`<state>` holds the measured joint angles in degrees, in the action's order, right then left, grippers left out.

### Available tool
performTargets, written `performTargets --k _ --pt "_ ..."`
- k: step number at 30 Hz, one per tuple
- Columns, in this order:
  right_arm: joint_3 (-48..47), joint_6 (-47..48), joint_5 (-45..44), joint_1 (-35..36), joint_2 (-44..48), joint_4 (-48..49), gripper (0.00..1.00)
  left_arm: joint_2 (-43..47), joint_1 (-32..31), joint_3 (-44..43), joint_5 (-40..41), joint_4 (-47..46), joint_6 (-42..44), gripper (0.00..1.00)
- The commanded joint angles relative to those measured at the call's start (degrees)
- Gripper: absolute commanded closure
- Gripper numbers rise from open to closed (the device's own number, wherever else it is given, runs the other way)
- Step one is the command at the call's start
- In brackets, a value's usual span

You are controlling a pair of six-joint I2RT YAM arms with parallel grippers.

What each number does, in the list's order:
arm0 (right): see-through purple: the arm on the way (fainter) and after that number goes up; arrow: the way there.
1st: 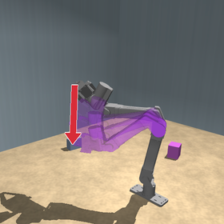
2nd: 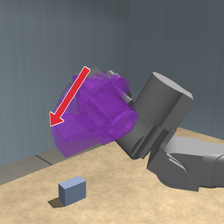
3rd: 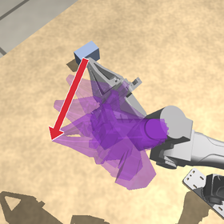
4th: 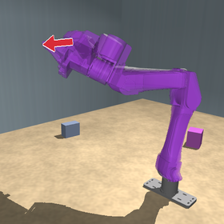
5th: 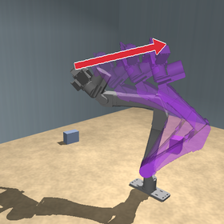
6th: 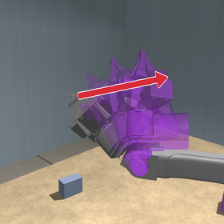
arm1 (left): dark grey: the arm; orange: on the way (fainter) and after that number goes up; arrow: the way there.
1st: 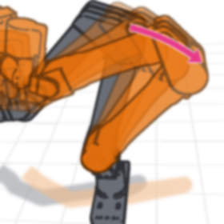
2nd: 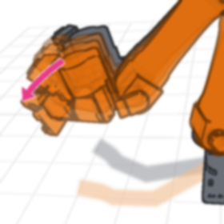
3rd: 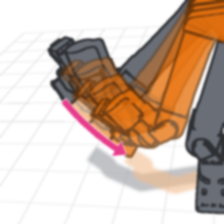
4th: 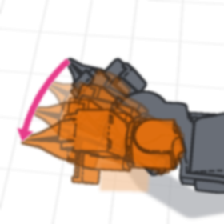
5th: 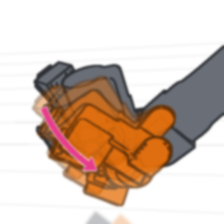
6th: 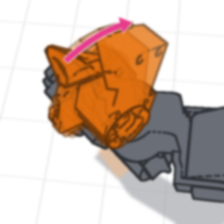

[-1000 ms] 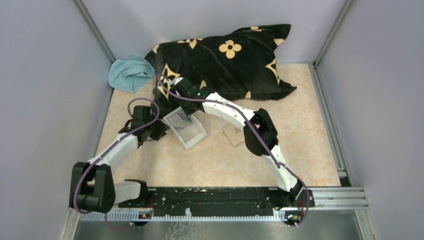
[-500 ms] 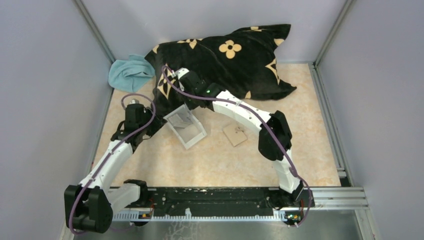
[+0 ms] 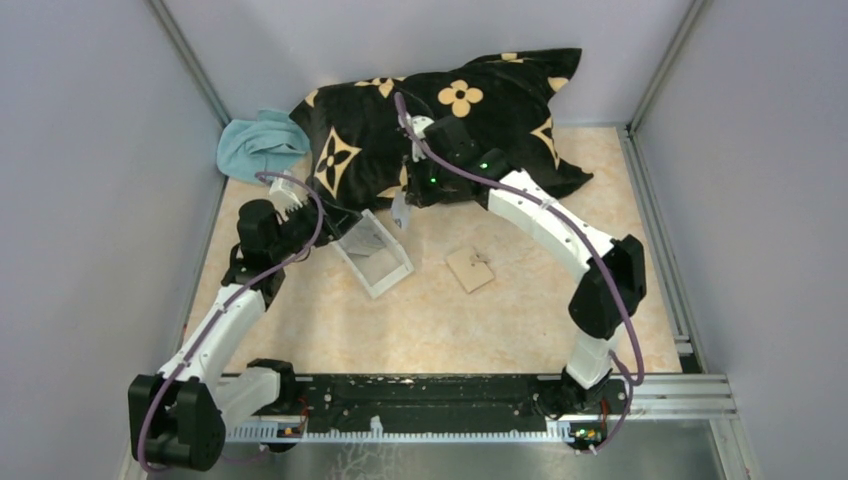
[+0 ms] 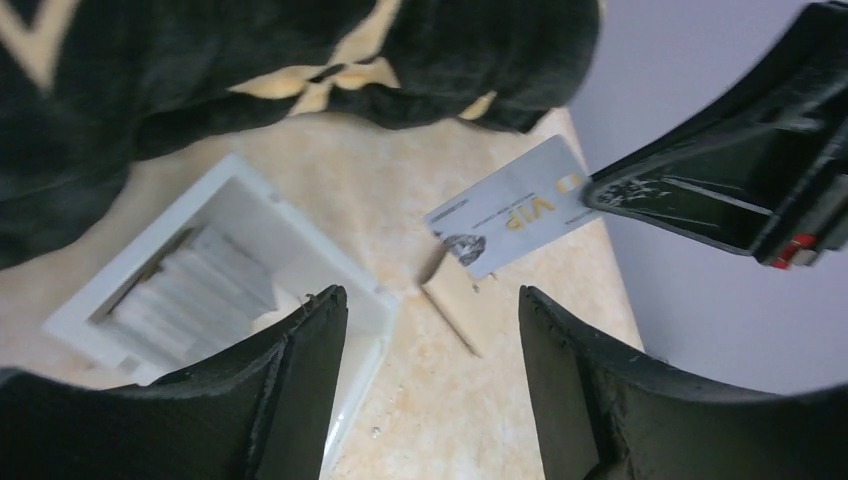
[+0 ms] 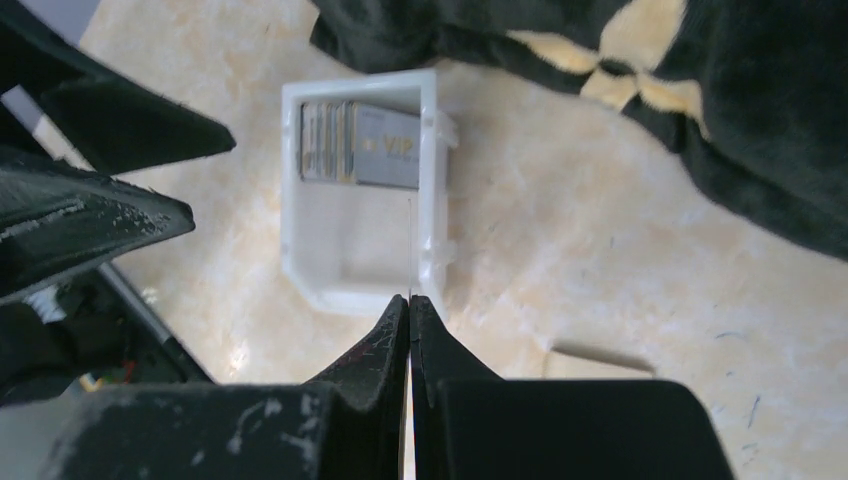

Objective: Put the credit cards into the card holder
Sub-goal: Pick up the credit card from the storage box.

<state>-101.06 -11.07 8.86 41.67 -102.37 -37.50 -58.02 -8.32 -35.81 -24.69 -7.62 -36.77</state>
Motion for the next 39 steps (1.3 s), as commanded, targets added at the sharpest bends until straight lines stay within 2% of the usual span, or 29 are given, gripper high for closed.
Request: performTargets --k 1,7,13,18,28,34,39 --pt "5.0 -4.2 12.5 -1.7 6.5 1.9 1.0 -2.0 0.1 0.7 -15.0 -12.3 2.8 0.29" --pt "12.3 -9.4 23.6 -5.1 12.0 6.3 1.0 -8.2 0.1 0.3 -27.8 -20.0 1.1 0.26" --pt "17.6 -13.5 31.1 -8.7 14.6 10.6 1.0 -13.7 0.1 0.5 -37.9 -29.7 -4.5 0.28" --pt "20.7 -16.1 36.0 -10.7 14.5 14.4 1.0 -15.3 -1.0 1.4 -40.4 -34.8 -7.1 0.29" --pt "20.7 -18.4 41.5 -11.0 11.5 18.2 1.0 -18.8 -2.1 -0.8 -42.2 -30.8 -3.6 0.28" --pt "19.9 -18.4 43.1 -11.0 9.4 18.3 1.0 -20.4 -2.8 -1.4 -43.1 -32.1 -4.5 0.3" --pt "19.7 -18.9 44.6 -11.0 8.2 19.2 1.0 -22.1 -3.4 -2.1 -44.8 -34.0 -5.9 0.38"
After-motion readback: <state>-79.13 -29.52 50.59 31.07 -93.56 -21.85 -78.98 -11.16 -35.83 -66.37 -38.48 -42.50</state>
